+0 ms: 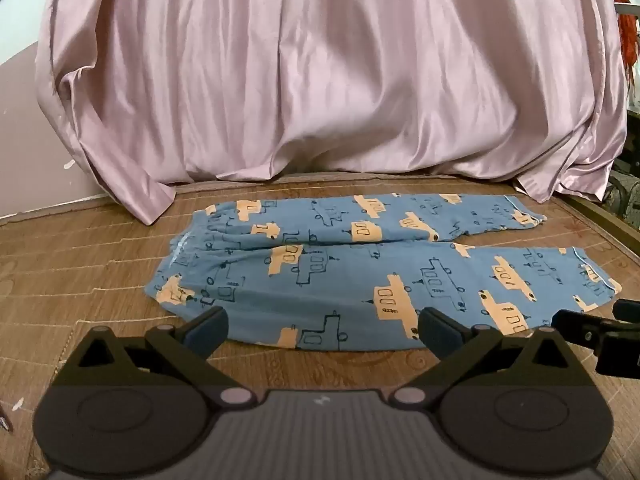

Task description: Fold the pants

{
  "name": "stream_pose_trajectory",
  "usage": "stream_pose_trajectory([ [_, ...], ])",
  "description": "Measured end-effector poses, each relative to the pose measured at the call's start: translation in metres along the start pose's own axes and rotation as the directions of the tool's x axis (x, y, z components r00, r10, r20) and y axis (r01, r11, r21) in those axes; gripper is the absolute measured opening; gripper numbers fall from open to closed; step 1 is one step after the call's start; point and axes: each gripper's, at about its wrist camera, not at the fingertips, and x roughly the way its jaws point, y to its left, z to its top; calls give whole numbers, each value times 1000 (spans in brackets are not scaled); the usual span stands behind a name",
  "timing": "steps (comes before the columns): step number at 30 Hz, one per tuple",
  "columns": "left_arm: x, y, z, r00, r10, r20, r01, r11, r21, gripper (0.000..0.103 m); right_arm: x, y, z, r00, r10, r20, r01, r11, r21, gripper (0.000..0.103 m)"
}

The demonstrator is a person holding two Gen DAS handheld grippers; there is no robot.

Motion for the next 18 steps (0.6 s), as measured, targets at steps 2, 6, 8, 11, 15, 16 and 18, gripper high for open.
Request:
stream_pose_trajectory([
  [2, 0, 0, 0, 1000, 1, 4, -1, 1000, 2, 103, 0, 0, 0, 1000, -2, 0, 2, 1000, -2, 102],
  [6, -1, 0, 0, 1000, -3, -2, 3, 1000, 1, 103, 0, 0, 1, 1000, -4, 2, 4, 1000, 0, 103],
  [8, -1, 0, 0, 1000, -5, -4, 5, 1000, 3, 103, -1, -3, 1, 1000, -6, 1, 6, 1000, 3, 102],
  [11, -2, 1, 1, 1000, -8, -3, 8, 1000, 2, 103, 1, -2, 2, 1000, -9, -2, 9, 1000, 6, 103],
  [15, -2, 4, 0, 1000, -2, -4, 2, 1000, 6, 103, 1, -2, 2, 1000, -7, -1, 7, 1000, 7, 103],
  [16, -2, 3, 0, 1000, -2, -3, 2, 1000, 6, 103, 0, -1, 1, 1000, -7, -1, 7, 1000, 9, 103],
  [18, -2, 2, 0, 1000, -1, -3, 1, 1000, 6, 103, 1, -1, 1, 1000, -8, 0, 8, 1000, 9, 103],
])
